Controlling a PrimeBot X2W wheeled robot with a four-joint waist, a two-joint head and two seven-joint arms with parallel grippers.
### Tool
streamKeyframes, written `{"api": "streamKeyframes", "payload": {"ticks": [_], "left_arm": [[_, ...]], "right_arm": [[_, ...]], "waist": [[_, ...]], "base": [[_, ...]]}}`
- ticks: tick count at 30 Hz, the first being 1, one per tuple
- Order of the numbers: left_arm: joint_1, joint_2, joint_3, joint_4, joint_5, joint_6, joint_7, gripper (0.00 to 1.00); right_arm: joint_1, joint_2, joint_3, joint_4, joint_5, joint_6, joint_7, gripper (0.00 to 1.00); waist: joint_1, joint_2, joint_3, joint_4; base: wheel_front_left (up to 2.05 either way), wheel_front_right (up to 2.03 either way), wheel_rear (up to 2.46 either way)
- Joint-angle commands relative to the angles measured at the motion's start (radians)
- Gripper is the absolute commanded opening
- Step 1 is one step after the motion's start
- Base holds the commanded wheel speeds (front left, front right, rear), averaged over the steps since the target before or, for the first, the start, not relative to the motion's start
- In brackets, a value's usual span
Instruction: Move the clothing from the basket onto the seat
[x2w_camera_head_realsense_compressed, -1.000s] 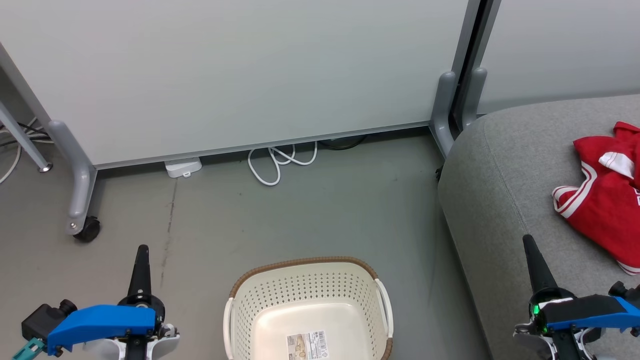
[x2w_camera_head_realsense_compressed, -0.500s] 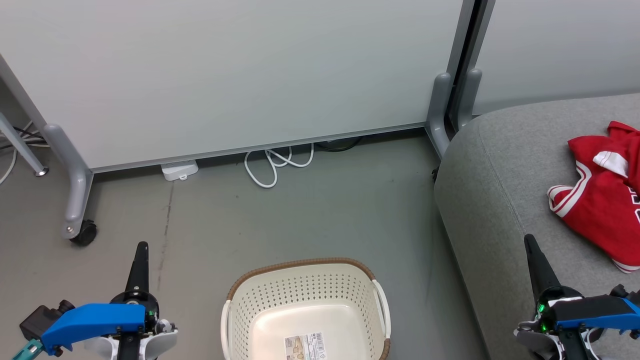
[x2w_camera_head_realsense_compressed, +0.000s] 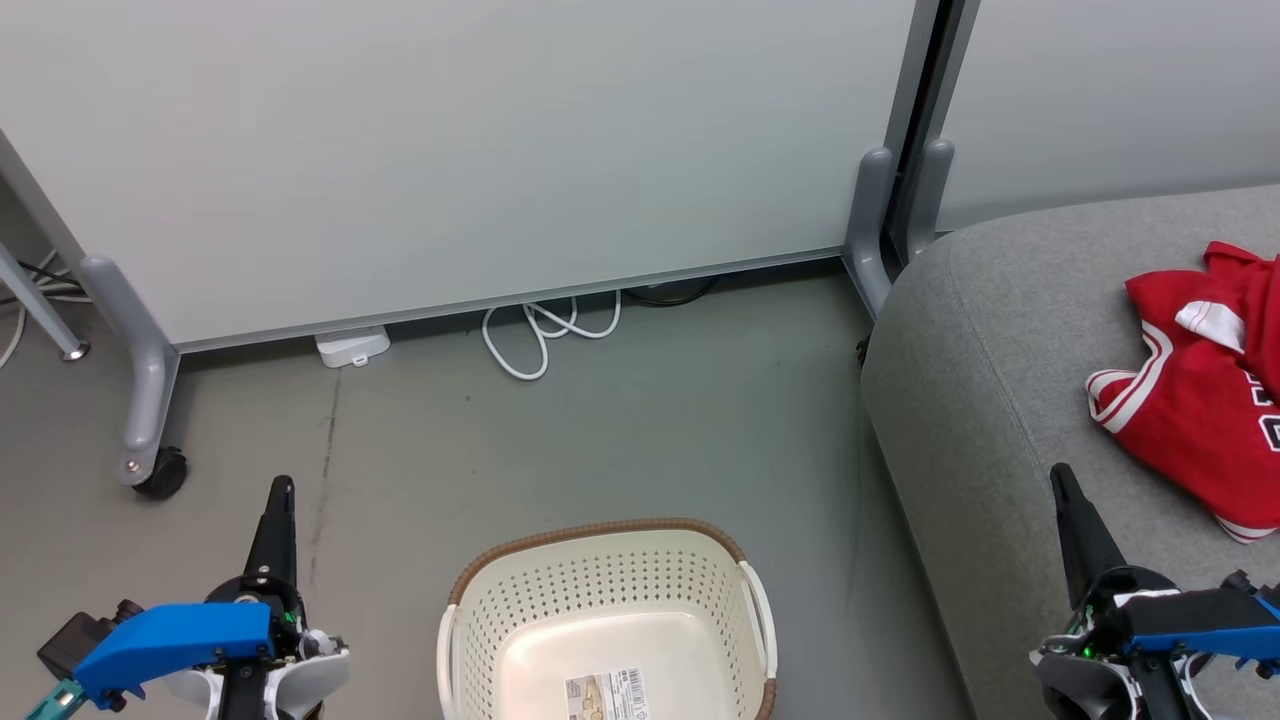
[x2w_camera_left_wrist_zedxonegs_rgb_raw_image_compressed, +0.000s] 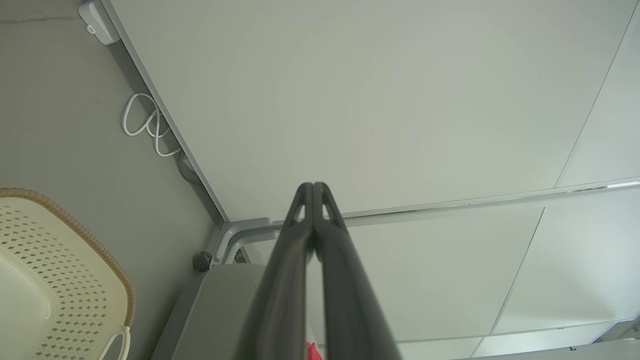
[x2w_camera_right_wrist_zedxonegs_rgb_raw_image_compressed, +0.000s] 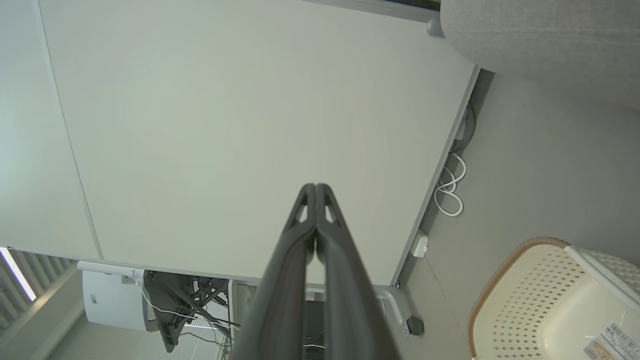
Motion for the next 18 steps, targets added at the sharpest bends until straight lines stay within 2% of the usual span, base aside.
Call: {"api": "streamKeyframes", "payload": {"ticks": [1, 18], "left_arm": [[-0.015, 0.004, 0.006, -0.008, -0.022, -0.010, 0.008, 0.00], [-0.020, 0.004, 0.014, -0.012, -0.143, -0.010, 0.037, 0.00]], "right_arm": [[-0.013, 0.001, -0.003, -0.005, 0.021, 0.000, 0.007, 0.00], [-0.017, 0.002, -0.013, -0.003, 0.140, 0.000, 0.037, 0.00]], "waist": [[-0.0001, 0.0000, -0.001, -0.001], [-0.0001, 0.0000, -0.006, -0.013]], "base": [[0.00, 0.00, 0.00], [0.00, 0.00, 0.00]]}}
